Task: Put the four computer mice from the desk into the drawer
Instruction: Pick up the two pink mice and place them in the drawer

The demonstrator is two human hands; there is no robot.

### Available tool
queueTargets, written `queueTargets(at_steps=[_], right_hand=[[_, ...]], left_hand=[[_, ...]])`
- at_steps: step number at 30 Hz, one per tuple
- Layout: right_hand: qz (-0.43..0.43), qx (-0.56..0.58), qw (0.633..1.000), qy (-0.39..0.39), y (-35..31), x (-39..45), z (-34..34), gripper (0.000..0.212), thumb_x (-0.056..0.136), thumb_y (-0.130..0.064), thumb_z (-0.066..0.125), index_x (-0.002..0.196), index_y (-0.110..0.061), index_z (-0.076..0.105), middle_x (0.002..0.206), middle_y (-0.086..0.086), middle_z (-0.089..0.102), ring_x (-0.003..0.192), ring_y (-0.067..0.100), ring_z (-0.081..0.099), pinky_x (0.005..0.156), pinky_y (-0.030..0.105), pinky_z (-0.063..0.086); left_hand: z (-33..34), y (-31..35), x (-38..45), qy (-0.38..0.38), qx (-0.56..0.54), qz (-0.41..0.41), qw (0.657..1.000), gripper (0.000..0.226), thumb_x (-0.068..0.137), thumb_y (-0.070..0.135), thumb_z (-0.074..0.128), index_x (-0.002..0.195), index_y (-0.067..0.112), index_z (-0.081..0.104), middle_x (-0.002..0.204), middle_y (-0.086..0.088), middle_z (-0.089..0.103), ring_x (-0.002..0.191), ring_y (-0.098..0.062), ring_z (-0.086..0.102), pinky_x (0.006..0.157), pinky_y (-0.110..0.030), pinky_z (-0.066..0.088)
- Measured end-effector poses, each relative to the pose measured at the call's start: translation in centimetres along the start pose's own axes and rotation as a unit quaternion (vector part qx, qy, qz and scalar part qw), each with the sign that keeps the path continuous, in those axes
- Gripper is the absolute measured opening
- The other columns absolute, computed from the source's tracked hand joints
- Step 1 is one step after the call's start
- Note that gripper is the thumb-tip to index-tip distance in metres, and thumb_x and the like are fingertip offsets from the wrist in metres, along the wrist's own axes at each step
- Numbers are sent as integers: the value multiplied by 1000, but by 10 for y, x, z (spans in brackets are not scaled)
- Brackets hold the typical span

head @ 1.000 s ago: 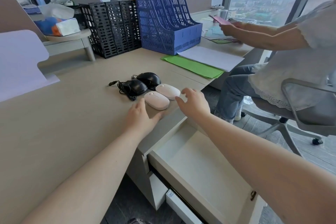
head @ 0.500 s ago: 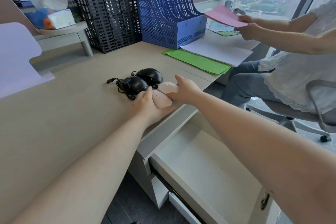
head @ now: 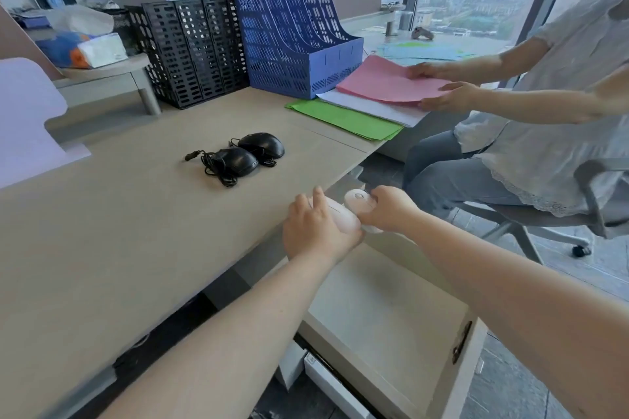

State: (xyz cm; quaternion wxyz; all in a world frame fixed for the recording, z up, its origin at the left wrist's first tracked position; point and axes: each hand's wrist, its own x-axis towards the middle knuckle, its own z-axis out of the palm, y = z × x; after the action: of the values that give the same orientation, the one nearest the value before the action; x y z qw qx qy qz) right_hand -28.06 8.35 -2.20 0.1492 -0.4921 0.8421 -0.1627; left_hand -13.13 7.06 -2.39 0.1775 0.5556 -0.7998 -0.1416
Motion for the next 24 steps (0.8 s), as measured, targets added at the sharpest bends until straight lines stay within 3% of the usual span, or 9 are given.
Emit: queueTargets(at_steps=[6,11,15,16,19,24], right_hand=[[26,-17,998,-63,25,-3,25,34,71,-40,66,86,-13,51,80,-1,52,79,23,50,56,27,33],[23,-41,993,-112,45,0,62,47,73,-40,70,110,-15,54,96,0,54,87,23,52,69,29,38],[31,-45,989,-138,56,8,97,66,71,-40,70,127,-10,50,120,6,60,113,28,56,83,31,48],[33,-46,987,-149,57,10,104,62,71,-39,70,123,-10,52,117,6,60,112,29,57,83,33,50],[34,-51,984,-167,59,19,122,39,70,-36,69,94,-12,51,94,4,58,93,29,60,63,29,44],[14,-63,985,-160,53,34,143,54,76,-38,66,119,-7,54,116,10,64,108,29,60,80,32,49]], left_hand=[[41,-7,-20,-85,23,-37,995,104,63,65,66,146,17,23,133,-5,42,128,-23,38,99,-34,39],[76,-23,-24,-163,60,-77,982,88,63,59,67,134,18,35,129,-9,46,122,-26,45,95,-34,41],[102,-38,-23,-203,73,-87,973,95,64,62,70,138,18,28,131,-10,43,122,-26,47,95,-33,41],[108,-42,-22,-210,75,-89,971,96,65,61,70,138,18,26,132,-10,42,122,-26,46,96,-33,41],[124,-49,-16,-229,77,-83,967,99,66,56,74,140,17,23,134,-11,40,122,-26,47,97,-32,42],[140,-46,-4,-267,103,-76,955,112,69,48,75,150,22,3,139,-13,31,123,-26,48,96,-33,44]])
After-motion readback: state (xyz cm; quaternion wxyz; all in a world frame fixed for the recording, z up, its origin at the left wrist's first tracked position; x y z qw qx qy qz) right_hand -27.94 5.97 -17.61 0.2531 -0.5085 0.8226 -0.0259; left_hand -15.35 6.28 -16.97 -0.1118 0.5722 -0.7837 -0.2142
